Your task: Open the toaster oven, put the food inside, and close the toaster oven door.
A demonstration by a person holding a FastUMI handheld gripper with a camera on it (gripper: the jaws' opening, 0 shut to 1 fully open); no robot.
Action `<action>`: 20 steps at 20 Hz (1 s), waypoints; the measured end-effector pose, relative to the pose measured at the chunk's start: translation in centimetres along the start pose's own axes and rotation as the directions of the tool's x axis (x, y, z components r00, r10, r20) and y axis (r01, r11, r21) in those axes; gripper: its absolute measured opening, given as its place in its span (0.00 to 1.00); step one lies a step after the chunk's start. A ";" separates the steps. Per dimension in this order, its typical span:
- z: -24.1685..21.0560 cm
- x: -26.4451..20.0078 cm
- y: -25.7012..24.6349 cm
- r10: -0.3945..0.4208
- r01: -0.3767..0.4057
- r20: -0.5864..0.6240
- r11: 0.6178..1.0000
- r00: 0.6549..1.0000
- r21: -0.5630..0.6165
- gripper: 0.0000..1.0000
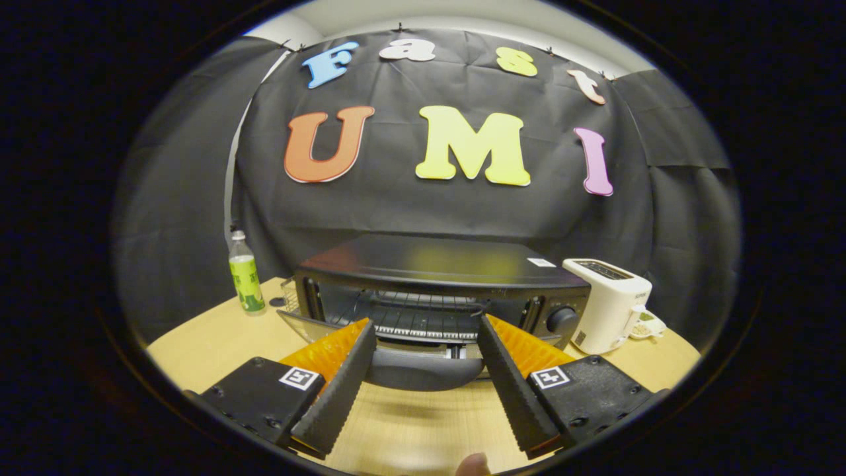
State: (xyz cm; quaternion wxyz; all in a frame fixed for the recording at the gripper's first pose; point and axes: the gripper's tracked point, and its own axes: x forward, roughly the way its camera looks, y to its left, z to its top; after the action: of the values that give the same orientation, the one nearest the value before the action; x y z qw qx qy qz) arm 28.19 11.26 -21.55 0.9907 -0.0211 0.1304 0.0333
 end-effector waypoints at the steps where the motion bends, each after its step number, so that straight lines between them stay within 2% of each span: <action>1: -0.9 -0.7 0.1 0.005 -0.005 -0.031 1.000 0.999 -0.016 1.00; 5: -4.2 -2.6 0.5 0.055 -0.057 -0.149 0.998 0.987 -0.009 1.00; 9: -7.5 -3.5 0.8 0.096 -0.096 -0.263 0.995 0.960 0.014 1.00; 16: -8.9 -3.8 0.9 0.120 -0.108 -0.332 0.993 0.936 0.052 1.00; 20: -7.6 -4.7 0.7 0.126 -0.119 -0.308 0.992 0.943 0.041 1.00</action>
State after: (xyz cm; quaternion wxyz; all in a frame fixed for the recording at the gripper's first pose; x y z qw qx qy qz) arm 21.61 11.32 -27.71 0.9541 -0.0074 0.2855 0.0896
